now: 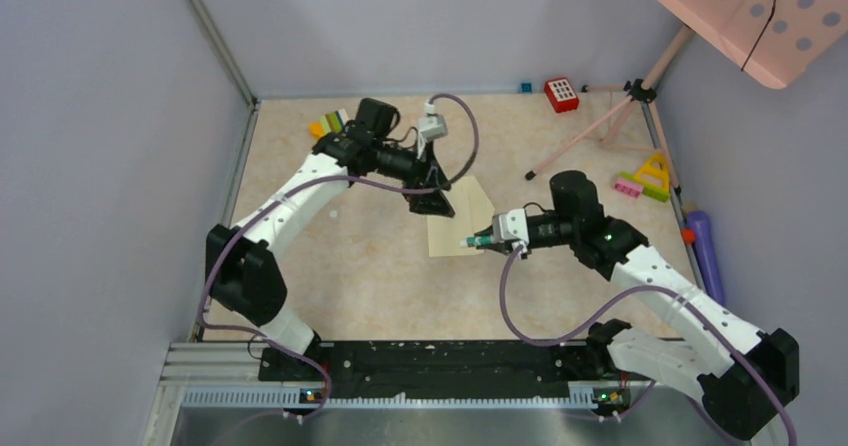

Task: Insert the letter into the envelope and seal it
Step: Paint the envelope at the center of the board.

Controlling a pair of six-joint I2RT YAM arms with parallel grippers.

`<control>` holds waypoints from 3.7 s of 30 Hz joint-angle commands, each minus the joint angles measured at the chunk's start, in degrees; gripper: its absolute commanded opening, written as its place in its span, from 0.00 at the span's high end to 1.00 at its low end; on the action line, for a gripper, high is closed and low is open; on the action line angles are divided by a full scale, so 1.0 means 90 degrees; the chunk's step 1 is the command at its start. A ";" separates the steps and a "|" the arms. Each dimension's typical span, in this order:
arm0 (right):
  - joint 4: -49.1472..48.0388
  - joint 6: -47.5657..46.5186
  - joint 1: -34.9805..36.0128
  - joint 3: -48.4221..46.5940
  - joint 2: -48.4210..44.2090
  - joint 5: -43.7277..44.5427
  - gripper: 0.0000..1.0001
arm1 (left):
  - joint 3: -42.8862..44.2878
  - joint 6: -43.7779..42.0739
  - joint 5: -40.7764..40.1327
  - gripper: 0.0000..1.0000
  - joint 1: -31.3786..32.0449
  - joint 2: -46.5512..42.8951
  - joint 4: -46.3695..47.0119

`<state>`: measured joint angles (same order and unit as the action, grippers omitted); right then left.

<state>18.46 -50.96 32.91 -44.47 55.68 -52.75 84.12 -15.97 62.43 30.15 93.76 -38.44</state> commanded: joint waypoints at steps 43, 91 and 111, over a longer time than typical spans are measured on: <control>0.2804 -0.0421 0.1109 -0.4860 0.5681 0.5185 1.00 | -0.2534 0.5875 -0.1557 0.41 -0.1412 0.1927 0.6042; 0.2727 -0.0253 0.0970 -0.5211 0.6126 0.4741 1.00 | -0.2720 0.7675 -0.1337 1.00 -0.1191 0.3676 0.7664; 0.2797 -0.0324 0.0797 -0.5214 0.6401 0.4797 1.00 | -0.2892 0.8125 -0.1301 1.00 -0.1140 0.4148 0.8217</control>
<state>42.96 -53.80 40.34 -88.31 112.20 -9.23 59.51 58.83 54.52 19.18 127.68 38.20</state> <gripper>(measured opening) 0.232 0.010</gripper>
